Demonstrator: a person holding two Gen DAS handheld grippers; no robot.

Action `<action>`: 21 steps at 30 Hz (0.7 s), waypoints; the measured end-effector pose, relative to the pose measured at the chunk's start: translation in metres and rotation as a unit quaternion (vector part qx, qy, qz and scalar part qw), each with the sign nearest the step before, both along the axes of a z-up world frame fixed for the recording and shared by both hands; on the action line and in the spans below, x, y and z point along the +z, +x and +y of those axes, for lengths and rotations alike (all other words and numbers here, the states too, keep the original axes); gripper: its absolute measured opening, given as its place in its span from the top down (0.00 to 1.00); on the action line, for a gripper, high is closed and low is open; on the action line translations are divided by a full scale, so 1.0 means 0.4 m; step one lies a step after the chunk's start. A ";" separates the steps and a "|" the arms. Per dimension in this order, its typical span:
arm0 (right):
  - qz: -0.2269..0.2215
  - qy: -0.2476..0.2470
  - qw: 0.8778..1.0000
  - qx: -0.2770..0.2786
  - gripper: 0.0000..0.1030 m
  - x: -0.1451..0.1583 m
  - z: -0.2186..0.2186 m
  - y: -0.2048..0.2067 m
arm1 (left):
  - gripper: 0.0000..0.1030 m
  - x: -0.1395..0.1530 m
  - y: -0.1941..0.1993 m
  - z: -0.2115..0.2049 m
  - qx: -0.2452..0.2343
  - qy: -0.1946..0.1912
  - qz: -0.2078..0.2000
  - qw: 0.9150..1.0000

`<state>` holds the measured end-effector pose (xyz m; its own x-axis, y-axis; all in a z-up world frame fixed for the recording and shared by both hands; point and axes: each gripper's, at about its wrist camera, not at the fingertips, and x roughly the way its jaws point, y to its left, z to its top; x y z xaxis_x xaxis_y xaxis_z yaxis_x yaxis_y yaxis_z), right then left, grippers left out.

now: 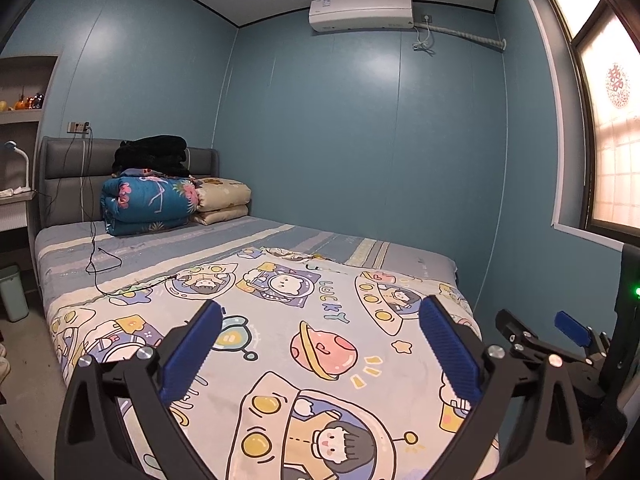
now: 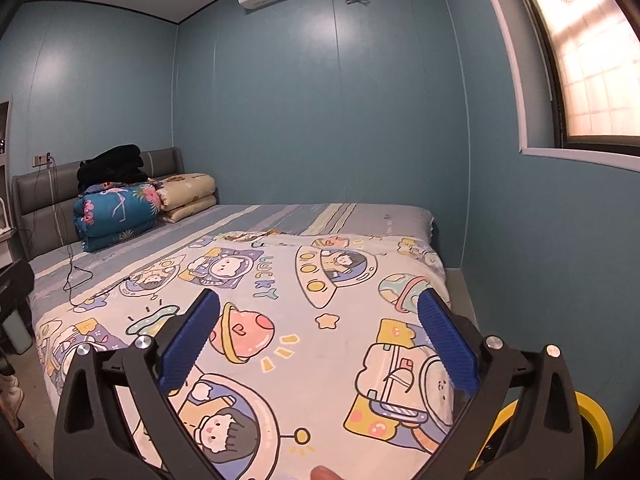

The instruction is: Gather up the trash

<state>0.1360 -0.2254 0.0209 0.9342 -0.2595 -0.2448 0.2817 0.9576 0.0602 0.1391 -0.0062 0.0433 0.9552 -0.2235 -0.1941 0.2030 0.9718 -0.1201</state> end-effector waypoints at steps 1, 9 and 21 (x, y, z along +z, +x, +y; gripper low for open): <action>-0.004 -0.002 1.000 -0.002 0.08 0.001 0.001 -0.005 | 0.08 0.000 -0.004 0.004 0.005 -0.002 -0.002 1.000; -0.009 -0.006 1.000 -0.003 0.08 0.004 0.012 -0.013 | 0.08 -0.001 -0.019 0.017 0.023 -0.010 -0.009 1.000; -0.006 -0.004 1.000 0.005 0.08 0.002 0.012 -0.010 | 0.08 0.002 -0.021 0.020 0.023 -0.012 -0.010 1.000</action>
<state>0.1318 -0.2206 0.0217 0.9396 -0.2515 -0.2321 0.2710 0.9610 0.0558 0.1308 0.0018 0.0440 0.9680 -0.1840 -0.1704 0.1610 0.9770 -0.1399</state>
